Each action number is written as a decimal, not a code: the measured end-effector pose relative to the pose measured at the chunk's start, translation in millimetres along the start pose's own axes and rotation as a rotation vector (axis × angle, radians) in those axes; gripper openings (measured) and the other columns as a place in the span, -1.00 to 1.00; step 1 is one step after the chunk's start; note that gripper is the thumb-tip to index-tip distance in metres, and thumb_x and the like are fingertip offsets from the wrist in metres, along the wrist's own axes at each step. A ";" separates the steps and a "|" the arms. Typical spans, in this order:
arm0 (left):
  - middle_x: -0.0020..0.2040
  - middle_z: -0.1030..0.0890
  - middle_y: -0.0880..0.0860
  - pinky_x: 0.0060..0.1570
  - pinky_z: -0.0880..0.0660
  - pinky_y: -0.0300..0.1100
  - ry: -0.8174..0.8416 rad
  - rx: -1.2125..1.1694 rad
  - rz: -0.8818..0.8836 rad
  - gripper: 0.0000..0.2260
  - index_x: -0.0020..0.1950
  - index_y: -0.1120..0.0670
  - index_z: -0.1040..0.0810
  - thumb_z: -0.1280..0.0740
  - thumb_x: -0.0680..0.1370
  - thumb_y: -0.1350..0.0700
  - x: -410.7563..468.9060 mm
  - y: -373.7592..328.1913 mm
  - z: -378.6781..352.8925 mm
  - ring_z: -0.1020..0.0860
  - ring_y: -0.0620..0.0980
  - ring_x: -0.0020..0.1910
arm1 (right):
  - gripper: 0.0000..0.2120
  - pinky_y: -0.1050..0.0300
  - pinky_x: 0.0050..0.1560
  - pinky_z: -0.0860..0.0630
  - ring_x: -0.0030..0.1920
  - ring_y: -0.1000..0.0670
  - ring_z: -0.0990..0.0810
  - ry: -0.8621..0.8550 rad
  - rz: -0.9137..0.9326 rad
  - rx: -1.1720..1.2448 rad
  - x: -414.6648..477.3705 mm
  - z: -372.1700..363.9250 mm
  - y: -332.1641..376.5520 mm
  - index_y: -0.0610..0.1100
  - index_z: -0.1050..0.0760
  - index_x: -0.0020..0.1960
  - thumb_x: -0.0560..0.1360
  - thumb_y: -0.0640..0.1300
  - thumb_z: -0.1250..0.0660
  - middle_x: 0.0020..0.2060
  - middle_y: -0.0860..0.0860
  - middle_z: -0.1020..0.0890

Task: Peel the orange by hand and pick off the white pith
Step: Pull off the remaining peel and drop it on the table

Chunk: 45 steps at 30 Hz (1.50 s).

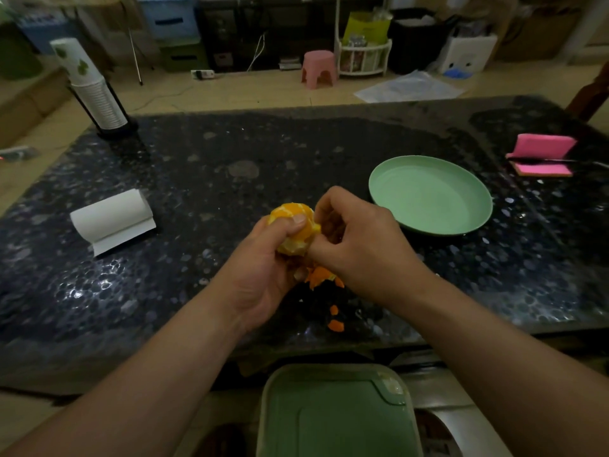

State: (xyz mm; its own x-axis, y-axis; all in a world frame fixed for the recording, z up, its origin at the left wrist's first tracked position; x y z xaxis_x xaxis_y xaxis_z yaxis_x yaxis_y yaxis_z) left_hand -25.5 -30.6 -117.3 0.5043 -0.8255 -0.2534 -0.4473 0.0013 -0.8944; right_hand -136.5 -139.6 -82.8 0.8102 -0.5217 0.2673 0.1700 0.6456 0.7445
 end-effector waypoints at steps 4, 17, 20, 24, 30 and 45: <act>0.15 -0.59 0.20 -0.31 -0.47 -0.15 0.001 0.002 -0.013 -0.34 0.55 0.23 -0.36 -0.40 0.52 -0.03 0.4 -0.9 -1.5 -0.58 0.03 -0.14 | -0.81 0.11 -0.35 -0.55 -0.32 0.11 -0.57 -0.024 -0.003 0.020 1.8 0.4 -0.1 0.01 -0.52 -0.06 0.50 -0.05 -0.54 -0.33 0.06 -0.60; -0.16 -0.58 0.09 -0.47 -0.37 -0.29 0.052 -0.111 0.063 -0.69 0.15 0.14 -0.58 -0.33 0.49 0.00 -4.5 -4.5 -5.8 -0.45 -0.05 -0.33 | -0.86 0.14 -0.27 -0.56 -0.30 0.00 -0.66 0.095 -0.180 0.518 7.2 -1.4 -10.6 -0.13 -0.55 -0.03 0.50 -0.34 -0.39 -0.29 -0.06 -0.64; -0.13 -0.58 0.11 -0.48 -0.38 -0.29 0.052 -0.099 0.047 -0.66 0.18 0.15 -0.58 -0.34 0.49 -0.01 -5.0 -4.4 -6.1 -0.43 -0.03 -0.31 | -0.87 0.12 -0.28 -0.58 -0.29 -0.04 -0.66 0.116 -0.204 0.609 7.3 -2.7 -12.5 -0.15 -0.55 -0.03 0.48 -0.33 -0.35 -0.22 -0.16 -0.64; -0.13 -0.57 0.12 -0.49 -0.37 -0.29 0.060 -0.075 0.035 -0.67 0.16 0.14 -0.60 -0.33 0.50 -0.03 -5.7 -5.1 -5.9 -0.43 -0.03 -0.31 | -0.86 0.13 -0.30 -0.56 -0.30 -0.07 -0.63 0.143 -0.222 0.665 10.0 -2.3 -15.8 -0.16 -0.56 -0.04 0.41 -0.28 -0.34 -0.23 -0.20 -0.60; -0.11 -0.57 0.14 -0.51 -0.37 -0.29 0.066 -0.052 0.030 -0.67 0.14 0.13 -0.60 -0.33 0.49 -0.03 -7.1 -6.6 -6.5 -0.43 -0.03 -0.33 | -0.83 0.17 -0.35 -0.52 -0.35 -0.04 -0.59 0.214 -0.257 0.756 13.5 -1.6 -21.0 -0.15 -0.55 -0.06 0.37 -0.27 -0.30 -0.27 -0.20 -0.56; -0.05 -0.55 0.19 -0.55 -0.33 -0.31 0.269 -0.028 0.125 -0.55 0.22 0.18 -0.54 -0.40 0.43 -0.05 -4.1 -6.3 14.3 -0.45 -0.03 -0.40 | -0.85 0.19 -0.43 -0.42 -0.41 0.01 -0.49 0.473 -0.284 0.862 13.6 6.9 -21.6 -0.12 -0.58 -0.13 0.39 -0.28 -0.27 -0.33 -0.07 -0.55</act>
State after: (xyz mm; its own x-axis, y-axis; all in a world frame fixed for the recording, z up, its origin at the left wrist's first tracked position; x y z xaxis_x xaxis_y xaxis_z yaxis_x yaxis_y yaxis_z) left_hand -14.1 -19.2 -115.9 0.2313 -0.9400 -0.2507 -0.5154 0.1001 -0.8511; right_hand -133.0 -164.5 -91.0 0.9730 -0.1991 -0.1168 0.0796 -0.1857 0.9794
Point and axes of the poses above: each hand's wrist, its own x-axis towards the middle knuckle, its own z-axis out of the back of the hand, y = z × x, the point moved 3 cm from there along x, towards the middle knuckle
